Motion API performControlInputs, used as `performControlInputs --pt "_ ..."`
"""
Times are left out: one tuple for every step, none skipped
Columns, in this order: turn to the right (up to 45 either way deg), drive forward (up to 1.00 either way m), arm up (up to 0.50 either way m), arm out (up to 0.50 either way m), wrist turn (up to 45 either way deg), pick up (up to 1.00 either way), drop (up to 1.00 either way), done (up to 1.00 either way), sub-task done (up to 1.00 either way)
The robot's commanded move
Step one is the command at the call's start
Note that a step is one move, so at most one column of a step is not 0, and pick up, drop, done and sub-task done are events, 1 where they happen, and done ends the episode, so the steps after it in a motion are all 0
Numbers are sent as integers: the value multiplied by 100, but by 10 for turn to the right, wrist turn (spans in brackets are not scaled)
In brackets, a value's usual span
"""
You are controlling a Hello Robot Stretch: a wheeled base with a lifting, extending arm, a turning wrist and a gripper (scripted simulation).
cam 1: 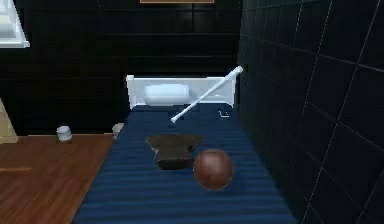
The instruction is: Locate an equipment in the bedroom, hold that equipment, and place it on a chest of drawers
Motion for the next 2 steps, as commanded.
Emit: performControlInputs --pt "-450 0 0 0 0 0 0 0 0" --pt "-330 0 0 0 0 0 0 0 0"
